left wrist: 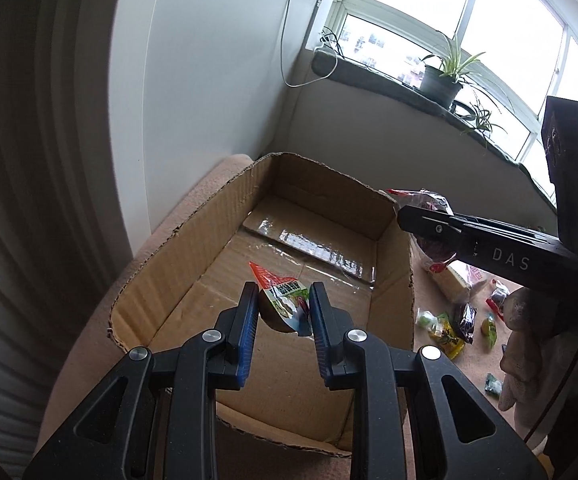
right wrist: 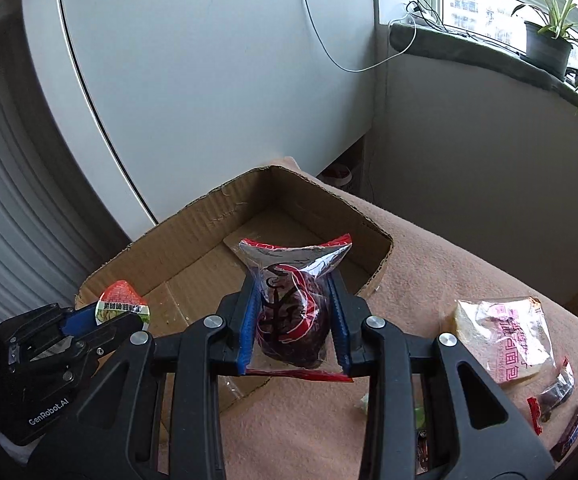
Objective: Organize snacks
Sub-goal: 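Carry both snacks to the cardboard box and open both grippers to drop them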
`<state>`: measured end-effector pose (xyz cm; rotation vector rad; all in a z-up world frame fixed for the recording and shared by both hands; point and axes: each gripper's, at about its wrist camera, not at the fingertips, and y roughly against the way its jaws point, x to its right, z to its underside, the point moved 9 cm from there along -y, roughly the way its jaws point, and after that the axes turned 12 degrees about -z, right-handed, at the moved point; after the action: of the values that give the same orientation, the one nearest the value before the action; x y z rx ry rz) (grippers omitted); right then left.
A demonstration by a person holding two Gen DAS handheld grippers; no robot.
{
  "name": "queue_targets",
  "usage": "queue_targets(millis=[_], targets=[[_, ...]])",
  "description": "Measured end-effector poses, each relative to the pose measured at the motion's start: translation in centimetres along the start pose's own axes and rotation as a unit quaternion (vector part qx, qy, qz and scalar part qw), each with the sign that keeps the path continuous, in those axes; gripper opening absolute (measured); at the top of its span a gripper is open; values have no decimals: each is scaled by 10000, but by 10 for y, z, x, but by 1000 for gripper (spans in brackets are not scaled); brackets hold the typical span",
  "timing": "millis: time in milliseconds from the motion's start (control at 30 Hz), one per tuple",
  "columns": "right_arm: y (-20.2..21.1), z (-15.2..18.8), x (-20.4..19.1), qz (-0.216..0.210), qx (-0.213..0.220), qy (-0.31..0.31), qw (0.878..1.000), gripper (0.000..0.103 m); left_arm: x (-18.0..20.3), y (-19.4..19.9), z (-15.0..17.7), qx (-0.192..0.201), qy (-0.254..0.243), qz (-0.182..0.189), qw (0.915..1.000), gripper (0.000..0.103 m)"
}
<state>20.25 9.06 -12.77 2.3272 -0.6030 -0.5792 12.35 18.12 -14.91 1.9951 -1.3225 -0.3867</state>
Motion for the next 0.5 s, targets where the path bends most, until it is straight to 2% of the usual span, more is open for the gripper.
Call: queue_targets(millis=[200,267,300,333,367,400,433,500], targets=[[-15,3,-3,-123,-163,-22,9998,33,-7,-2,0,-50,42,-21,10000,24],[-16,4,-4,-174,-169,-14,9997,39,-7,-3,2,-81,5,-33,10000,24],[-16,4,-5,-164,-154,8,9997,53,-8,-3,2,-86,0,-56,9999,25],[-14,4,-7,-142,-118,41,9998,73,-6,-4,1,-94,-1,-65,9999,28],[-12,3,-7,-99,-58,76,9999,80,-6,-3,1,-96,-3,-70,9999,30],[-9,1,-8,-71,12,109,9999,86,-6,-2,1,-93,-9,-82,9999,40],[-6,0,-9,-56,53,122,9999,87,-6,-1,2,-74,-16,-112,9999,49],[-2,-1,-7,-59,91,81,9999,87,-6,3,1,-27,-18,-112,9999,50]])
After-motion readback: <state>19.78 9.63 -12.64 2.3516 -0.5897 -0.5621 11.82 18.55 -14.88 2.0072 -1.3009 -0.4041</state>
